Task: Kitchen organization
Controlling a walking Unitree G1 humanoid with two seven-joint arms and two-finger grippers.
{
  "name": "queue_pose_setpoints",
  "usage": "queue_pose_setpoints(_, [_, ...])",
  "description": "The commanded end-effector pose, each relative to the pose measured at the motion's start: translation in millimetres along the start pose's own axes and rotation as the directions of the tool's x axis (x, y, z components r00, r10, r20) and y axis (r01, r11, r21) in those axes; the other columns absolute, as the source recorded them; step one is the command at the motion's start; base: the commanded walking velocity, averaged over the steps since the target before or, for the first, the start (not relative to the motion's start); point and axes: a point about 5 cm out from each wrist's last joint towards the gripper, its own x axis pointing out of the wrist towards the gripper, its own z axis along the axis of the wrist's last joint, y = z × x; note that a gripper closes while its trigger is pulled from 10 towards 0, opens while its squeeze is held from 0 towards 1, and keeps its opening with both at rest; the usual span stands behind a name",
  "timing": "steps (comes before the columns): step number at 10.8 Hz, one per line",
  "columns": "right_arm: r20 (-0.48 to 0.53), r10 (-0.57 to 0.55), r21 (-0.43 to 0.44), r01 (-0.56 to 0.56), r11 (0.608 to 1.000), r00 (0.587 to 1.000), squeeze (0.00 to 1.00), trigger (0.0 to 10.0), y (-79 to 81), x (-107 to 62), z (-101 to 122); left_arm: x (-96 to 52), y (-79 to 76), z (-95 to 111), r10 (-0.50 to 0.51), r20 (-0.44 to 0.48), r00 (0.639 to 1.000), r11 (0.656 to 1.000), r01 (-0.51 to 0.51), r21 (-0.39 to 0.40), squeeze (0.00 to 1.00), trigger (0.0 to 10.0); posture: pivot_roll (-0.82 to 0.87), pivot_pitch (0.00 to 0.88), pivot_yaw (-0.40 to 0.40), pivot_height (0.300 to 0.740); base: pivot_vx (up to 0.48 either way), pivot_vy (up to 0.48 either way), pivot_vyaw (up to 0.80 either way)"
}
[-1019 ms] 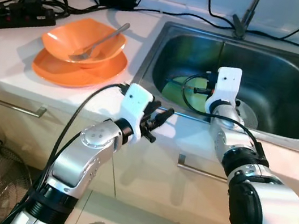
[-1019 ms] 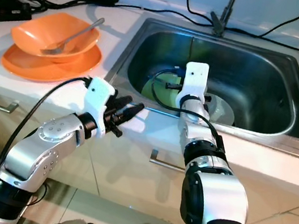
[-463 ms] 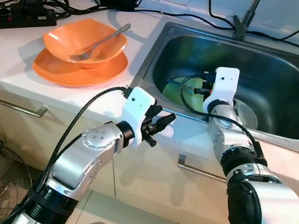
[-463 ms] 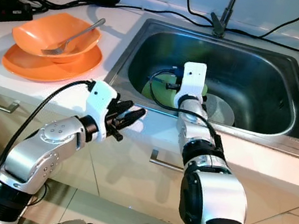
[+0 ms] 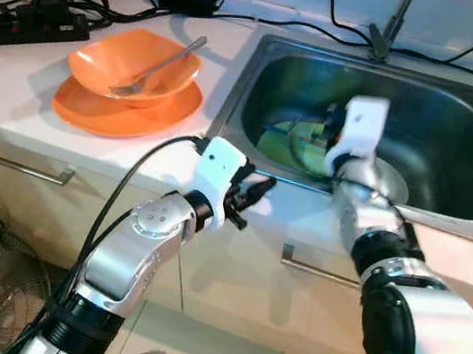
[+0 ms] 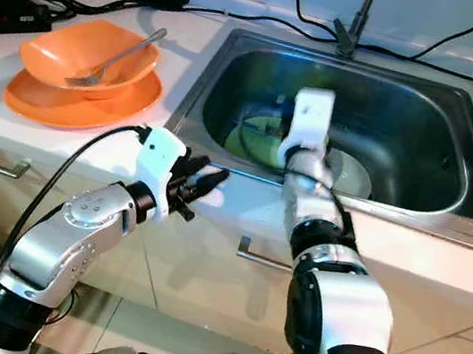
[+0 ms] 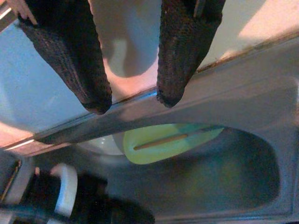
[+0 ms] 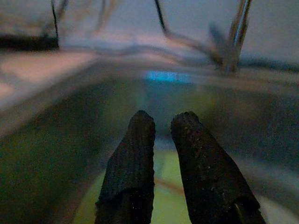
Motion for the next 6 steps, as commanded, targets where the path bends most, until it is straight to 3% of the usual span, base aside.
queue_pose_setpoints(1, [0.111, 0.019, -0.001, -0.019, 1.000, 0.994, 0.00, 10.0, 1.5, 5.4, 24, 2.0, 5.0, 1, 0.043, 0.015, 0.999, 0.999, -0.043, 0.027, 0.00, 10.0, 0.11, 0.070, 0.019, 0.740, 0.000, 0.000, 0.00])
queue_pose_setpoints(3, [0.243, 0.052, -0.007, -0.051, 0.999, 0.969, 0.00, 10.0, 2.1, -1.7, 37, 4.6, 7.5, 2, 0.101, 0.060, 0.993, 0.993, -0.105, 0.058, 0.00, 10.0, 0.09, 0.083, 0.012, 0.740, 0.000, 0.000, 0.00])
queue_pose_setpoints(6, [0.282, 0.086, -0.024, -0.083, 0.996, 0.955, 0.00, 10.0, 3.7, -30.6, 24, 3.8, 19.8, 4, 0.203, 0.107, 0.973, 0.973, -0.212, 0.088, 0.00, 10.0, 0.07, 0.095, 0.006, 0.740, 0.000, 0.000, 0.00])
